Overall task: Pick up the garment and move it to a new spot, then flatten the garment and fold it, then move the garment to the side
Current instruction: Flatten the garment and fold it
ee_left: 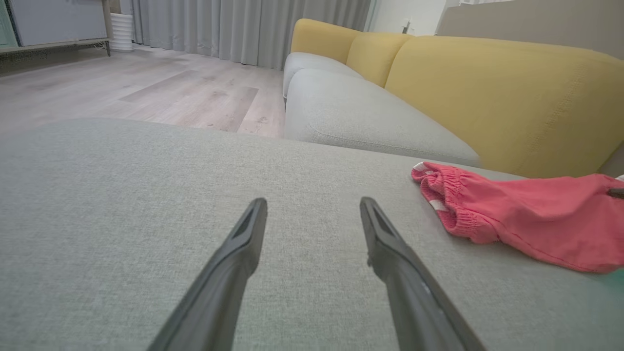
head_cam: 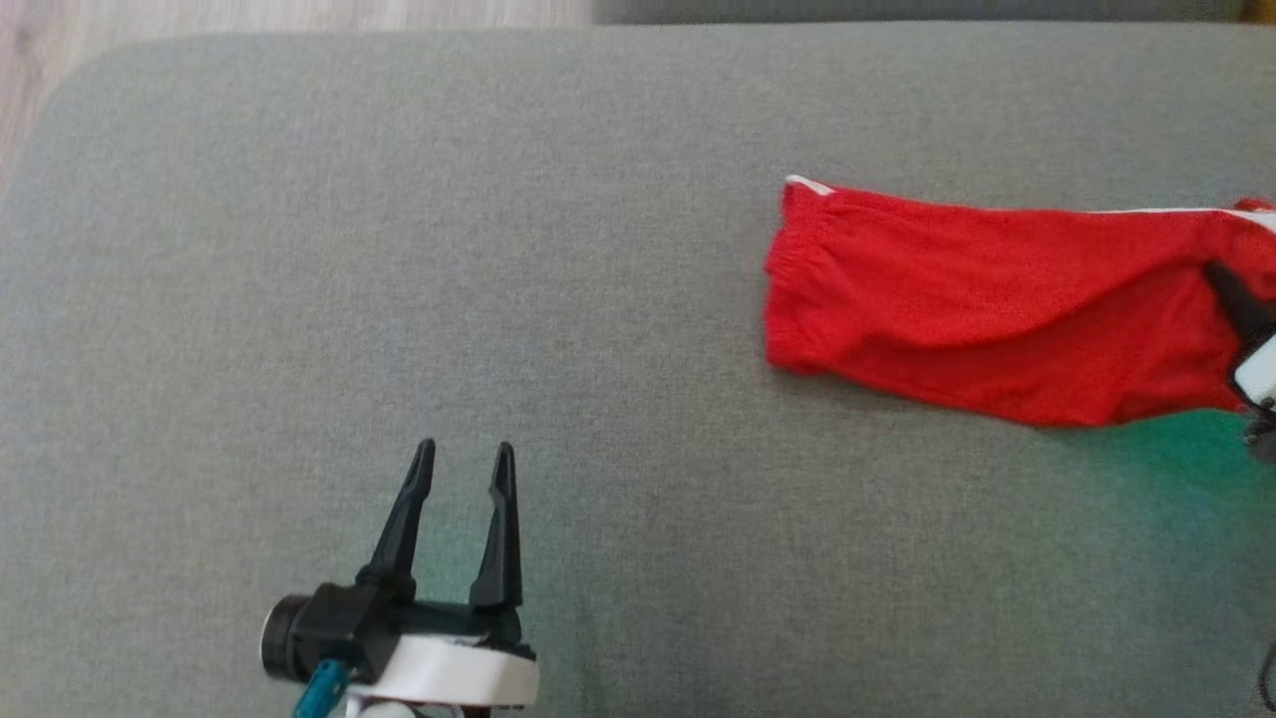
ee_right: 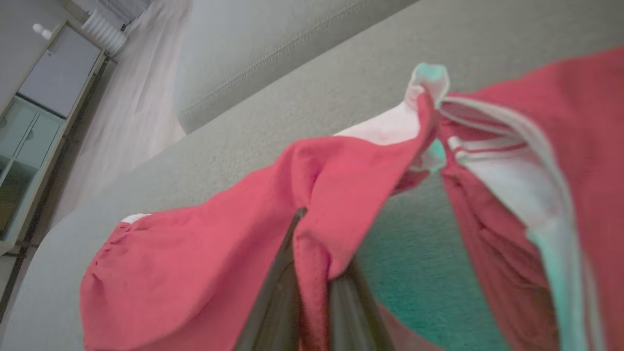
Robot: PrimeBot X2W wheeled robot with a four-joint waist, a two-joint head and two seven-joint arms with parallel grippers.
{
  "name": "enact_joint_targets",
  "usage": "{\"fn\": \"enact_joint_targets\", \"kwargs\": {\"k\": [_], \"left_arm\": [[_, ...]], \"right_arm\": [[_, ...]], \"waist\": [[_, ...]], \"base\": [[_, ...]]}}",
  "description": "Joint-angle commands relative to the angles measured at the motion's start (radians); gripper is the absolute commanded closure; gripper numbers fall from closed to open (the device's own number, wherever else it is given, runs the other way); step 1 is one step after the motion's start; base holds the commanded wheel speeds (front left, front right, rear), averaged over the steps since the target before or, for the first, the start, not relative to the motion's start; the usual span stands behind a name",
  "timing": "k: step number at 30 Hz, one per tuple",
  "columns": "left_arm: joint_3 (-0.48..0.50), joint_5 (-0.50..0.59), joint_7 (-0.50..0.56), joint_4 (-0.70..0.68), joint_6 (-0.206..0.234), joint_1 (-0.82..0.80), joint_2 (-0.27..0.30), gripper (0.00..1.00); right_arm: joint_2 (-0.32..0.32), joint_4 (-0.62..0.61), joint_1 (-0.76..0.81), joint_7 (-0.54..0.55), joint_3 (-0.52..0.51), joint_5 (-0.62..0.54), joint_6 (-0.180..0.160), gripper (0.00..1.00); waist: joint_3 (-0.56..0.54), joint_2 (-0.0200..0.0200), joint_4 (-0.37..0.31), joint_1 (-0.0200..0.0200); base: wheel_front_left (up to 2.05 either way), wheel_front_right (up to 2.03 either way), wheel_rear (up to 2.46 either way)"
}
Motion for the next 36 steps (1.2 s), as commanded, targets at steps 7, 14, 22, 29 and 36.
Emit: {"fn": "enact_joint_targets", "kwargs": {"k": [7,14,22,29,36], "left_arm": [[0.026,0.015,-0.009,-0.018,-0.023,0.006,-0.002,0.00],[-0.025,-0.033,-0.010,-0.016,-0.007,-0.019,-0.003,0.00],[-0.053,-0.060,-0.010,-0.005,0.016,-0.033,-0.004,0.00],[-0.058,-0.069,-0.010,-0.003,0.030,-0.028,-0.004,0.00],[-0.045,-0.069,-0.010,0.002,0.032,-0.025,-0.004,0.00]], "right_arm": [[0.069,-0.069,-0.091,0.037,-0.027,-0.097,0.007,1.00],[0.252,-0.066,-0.182,0.105,0.006,-0.259,0.007,1.00],[0.320,-0.041,-0.200,0.115,0.049,-0.370,0.007,1.00],[0.323,-0.049,-0.173,0.095,0.142,-0.321,0.007,0.00],[0.323,-0.091,-0.122,0.089,0.257,-0.217,0.007,0.00]], "waist": [[-0.008,-0.0001,0.019,0.0003],[0.012,-0.0001,0.074,0.0003],[0.009,-0.0001,0.121,0.0003],[-0.001,-0.0001,0.120,0.0003],[-0.019,-0.0001,0.096,0.0003]], "base": [[0.00,0.00,0.00],[0.00,0.00,0.00],[0.00,0.00,0.00],[0.00,0.00,0.00],[0.00,0.00,0.00]]}}
